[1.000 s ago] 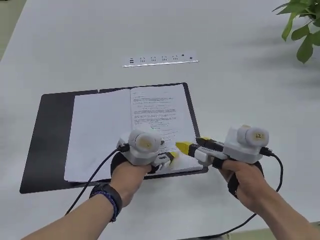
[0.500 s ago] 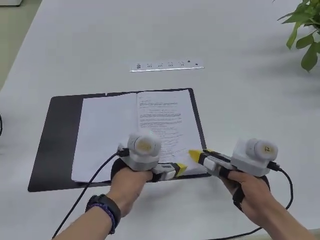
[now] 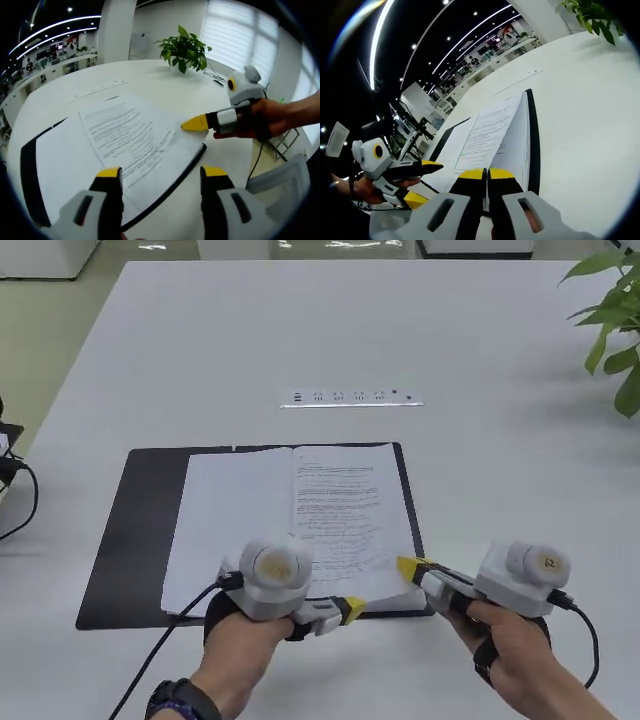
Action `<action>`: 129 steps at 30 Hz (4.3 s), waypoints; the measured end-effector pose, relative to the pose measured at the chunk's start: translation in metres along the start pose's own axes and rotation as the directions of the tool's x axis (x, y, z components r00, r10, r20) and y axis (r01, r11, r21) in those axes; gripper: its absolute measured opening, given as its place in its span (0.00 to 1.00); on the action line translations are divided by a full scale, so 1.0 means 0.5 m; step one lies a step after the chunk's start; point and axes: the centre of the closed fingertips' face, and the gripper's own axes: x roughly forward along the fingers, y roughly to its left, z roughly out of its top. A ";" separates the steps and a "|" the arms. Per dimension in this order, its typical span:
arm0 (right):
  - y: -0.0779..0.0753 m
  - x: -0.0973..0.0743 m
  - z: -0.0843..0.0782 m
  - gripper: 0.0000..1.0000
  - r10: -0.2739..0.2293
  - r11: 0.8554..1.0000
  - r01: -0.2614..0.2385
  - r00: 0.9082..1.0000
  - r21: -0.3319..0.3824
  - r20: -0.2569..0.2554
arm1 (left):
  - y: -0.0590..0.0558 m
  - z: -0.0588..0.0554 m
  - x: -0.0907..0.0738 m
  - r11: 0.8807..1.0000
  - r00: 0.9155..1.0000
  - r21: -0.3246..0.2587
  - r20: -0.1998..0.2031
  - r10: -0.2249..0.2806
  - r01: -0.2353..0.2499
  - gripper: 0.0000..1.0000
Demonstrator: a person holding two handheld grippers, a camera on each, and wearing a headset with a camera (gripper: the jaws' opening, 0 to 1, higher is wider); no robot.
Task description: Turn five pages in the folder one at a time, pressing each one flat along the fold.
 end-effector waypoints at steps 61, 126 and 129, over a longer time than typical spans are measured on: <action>0.256 0.114 -0.038 0.00 0.120 0.991 -0.123 0.991 -0.050 -0.051 | 0.126 -0.050 -0.258 0.980 0.975 -0.097 0.118 0.188 -0.177 0.66; 0.431 0.373 -0.208 0.00 0.207 0.976 -0.188 0.952 0.106 -0.227 | 0.269 -0.127 -0.381 0.935 0.951 -0.244 0.106 0.291 -0.259 0.70; 0.425 0.380 -0.221 0.00 0.190 0.980 -0.170 0.953 0.101 -0.237 | 0.274 -0.138 -0.378 0.934 0.953 -0.250 0.097 0.286 -0.255 0.70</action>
